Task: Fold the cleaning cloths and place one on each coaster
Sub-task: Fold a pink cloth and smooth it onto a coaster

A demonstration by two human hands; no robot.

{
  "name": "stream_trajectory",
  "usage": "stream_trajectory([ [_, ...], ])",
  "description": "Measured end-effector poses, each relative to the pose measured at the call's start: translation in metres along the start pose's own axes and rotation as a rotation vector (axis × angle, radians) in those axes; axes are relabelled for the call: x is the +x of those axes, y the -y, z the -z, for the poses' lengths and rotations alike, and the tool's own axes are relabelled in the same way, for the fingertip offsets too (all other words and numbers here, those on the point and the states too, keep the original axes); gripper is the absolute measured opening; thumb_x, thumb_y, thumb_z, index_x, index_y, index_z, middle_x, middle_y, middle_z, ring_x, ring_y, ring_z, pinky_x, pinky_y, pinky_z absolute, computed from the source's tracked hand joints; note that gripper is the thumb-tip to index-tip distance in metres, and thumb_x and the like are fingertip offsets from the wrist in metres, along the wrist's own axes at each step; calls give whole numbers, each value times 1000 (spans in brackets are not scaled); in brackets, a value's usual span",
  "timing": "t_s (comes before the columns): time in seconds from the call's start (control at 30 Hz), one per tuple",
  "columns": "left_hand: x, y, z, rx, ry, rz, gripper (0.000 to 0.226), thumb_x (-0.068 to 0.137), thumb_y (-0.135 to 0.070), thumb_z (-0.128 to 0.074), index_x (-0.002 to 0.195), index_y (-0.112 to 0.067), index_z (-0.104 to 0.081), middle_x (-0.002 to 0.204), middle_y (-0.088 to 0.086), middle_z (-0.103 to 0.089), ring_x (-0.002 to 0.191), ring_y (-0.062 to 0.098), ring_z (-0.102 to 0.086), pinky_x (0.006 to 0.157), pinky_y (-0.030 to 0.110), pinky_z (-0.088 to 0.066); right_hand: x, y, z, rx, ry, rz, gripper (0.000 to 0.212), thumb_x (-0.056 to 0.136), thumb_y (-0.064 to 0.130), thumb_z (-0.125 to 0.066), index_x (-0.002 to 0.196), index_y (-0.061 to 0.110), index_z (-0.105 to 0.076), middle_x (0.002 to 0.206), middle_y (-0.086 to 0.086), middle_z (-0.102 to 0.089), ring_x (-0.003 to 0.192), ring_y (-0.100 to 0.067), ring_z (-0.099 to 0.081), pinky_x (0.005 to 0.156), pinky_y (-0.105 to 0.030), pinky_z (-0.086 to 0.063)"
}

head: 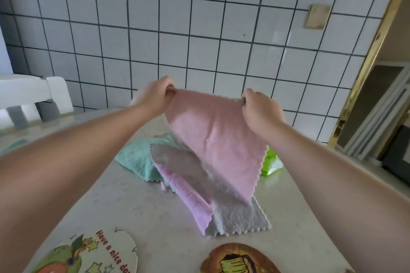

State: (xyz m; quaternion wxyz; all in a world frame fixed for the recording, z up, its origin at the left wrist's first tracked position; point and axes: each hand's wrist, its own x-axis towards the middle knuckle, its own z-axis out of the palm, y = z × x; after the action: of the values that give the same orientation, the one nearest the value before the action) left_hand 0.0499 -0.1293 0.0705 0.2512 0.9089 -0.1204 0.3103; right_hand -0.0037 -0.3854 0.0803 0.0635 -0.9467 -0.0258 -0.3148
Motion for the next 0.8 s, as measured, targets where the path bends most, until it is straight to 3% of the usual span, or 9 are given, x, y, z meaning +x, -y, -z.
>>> stream_trajectory([
  [0.1, 4, -21, 23, -146, -185, -67, 13, 92, -28, -49, 94, -18, -57, 85, 0, -59, 77, 26, -54, 66, 34, -42, -2, -6, 17, 193, -114, -39, 23, 91, 13, -35, 109, 11, -49, 107, -15, -55, 95, -37, -54, 74, -39, -42],
  [0.23, -14, -31, 54, -290, -187, -145, 13, 90, -26, -57, 92, -15, -63, 78, 6, -62, 68, 24, -54, 62, 32, -42, -31, -13, 42, 294, -170, 85, 21, 90, 24, -48, 109, 15, -51, 108, -9, -58, 92, -32, -55, 75, -38, -44],
  [0.37, -82, -28, 74, -359, 49, -149, 17, 89, -32, -60, 89, -16, -64, 65, -1, -55, 54, 8, -42, 53, 23, -32, -94, -18, 61, 214, 1, 188, 36, 82, 28, -59, 117, 25, -49, 111, 8, -56, 90, -18, -54, 73, -30, -41],
  [0.47, -151, -11, 76, -368, 215, -157, 22, 87, -42, -56, 87, -21, -63, 71, 4, -61, 58, 10, -47, 56, 23, -34, -155, -19, 63, 211, 115, 188, 37, 83, 18, -58, 117, 27, -48, 110, 5, -59, 86, -15, -55, 71, -31, -46],
  [0.6, -246, 1, 69, -492, 427, -74, 9, 90, -20, -59, 82, -24, -63, 75, -4, -62, 56, 1, -50, 53, 14, -36, -236, -21, 63, 291, 353, 148, 28, 84, 20, -61, 109, 30, -55, 95, 13, -61, 79, -3, -57, 68, -23, -48],
  [0.7, -295, 5, 66, -578, 424, -44, 23, 83, -44, -56, 76, -23, -60, 62, -8, -55, 56, -2, -45, 53, 16, -35, -279, -20, 64, 313, 507, 119, 29, 84, 23, -59, 91, 49, -52, 85, 19, -65, 78, 2, -59, 67, -16, -46],
  [0.8, -324, 6, 67, -468, 405, -54, 43, 77, -59, -49, 74, -17, -57, 57, -3, -49, 51, -1, -39, 49, 19, -33, -303, -21, 65, 332, 641, 76, 28, 84, 17, -55, 89, 45, -58, 77, 18, -66, 72, 4, -58, 62, -12, -40],
])
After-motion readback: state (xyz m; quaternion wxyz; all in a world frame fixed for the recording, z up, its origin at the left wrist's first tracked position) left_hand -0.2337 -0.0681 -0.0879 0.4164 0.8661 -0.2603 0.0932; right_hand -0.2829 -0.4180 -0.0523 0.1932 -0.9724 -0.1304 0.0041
